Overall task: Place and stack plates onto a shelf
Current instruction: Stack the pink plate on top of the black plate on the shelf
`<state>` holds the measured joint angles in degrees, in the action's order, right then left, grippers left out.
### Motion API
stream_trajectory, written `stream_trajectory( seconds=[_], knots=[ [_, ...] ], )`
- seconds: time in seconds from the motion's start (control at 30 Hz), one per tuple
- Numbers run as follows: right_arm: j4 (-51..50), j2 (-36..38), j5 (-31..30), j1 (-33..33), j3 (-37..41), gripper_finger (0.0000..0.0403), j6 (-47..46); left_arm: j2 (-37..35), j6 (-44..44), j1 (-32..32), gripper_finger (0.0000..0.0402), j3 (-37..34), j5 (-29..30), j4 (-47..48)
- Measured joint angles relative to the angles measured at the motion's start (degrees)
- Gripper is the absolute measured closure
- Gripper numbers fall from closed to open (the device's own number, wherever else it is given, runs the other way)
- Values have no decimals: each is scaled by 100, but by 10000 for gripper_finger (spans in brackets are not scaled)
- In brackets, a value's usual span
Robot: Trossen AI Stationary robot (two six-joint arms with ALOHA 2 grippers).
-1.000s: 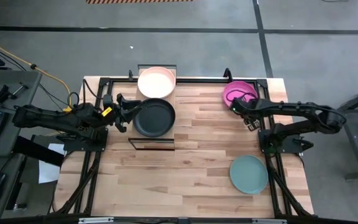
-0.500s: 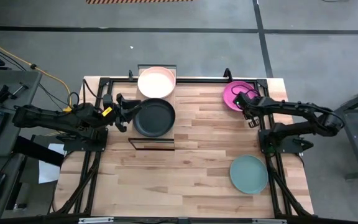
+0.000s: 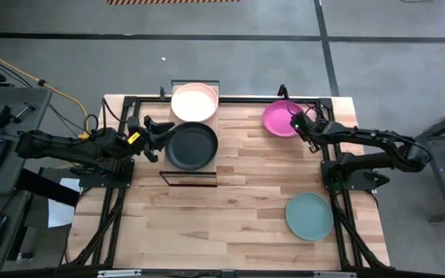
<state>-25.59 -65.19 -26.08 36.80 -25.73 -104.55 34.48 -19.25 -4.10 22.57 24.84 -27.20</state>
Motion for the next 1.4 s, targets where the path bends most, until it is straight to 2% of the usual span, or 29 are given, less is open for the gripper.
stream_trajectory(
  seconds=[0.17, 0.3, 0.4, 0.5, 0.63, 0.77, 0.87, 0.93, 1.17, 1.4],
  knots=[
    [676, 606, -356, -58, -3, 402, 616, 0, -11, 0, 227, 2, 9, -4],
    [1146, 1209, -412, -58, -3, 402, 1138, 0, -69, 0, 227, 2, 9, -71],
    [1890, 1628, -267, -58, -3, 402, 1891, -3, -202, 0, 227, 2, 6, -731],
    [2850, 1890, 120, -180, -29, 402, 2615, -4, 56, 0, 227, 4, 5, -1549],
    [2951, 1882, 360, -667, -695, 403, 3529, -9, 647, 0, 227, 7, 11, -2415],
    [2065, 1470, 362, -1228, -1858, 403, 4378, -42, 829, -2, 227, 7, 277, -2908],
    [1261, 946, 481, -1571, -2845, 403, 4919, -42, 576, -2, 227, 7, 752, -3312],
    [775, 528, 650, -1769, -3491, 403, 5166, -42, 499, 0, 227, 18, 844, -3478],
    [244, -1078, 1214, -2431, -5217, 403, 5729, -12, 992, -2, 227, 399, 547, -3361],
    [179, -2504, 2008, -2658, -6085, 403, 5900, -2, 1286, -2, 227, 720, 391, -2554]
  ],
)
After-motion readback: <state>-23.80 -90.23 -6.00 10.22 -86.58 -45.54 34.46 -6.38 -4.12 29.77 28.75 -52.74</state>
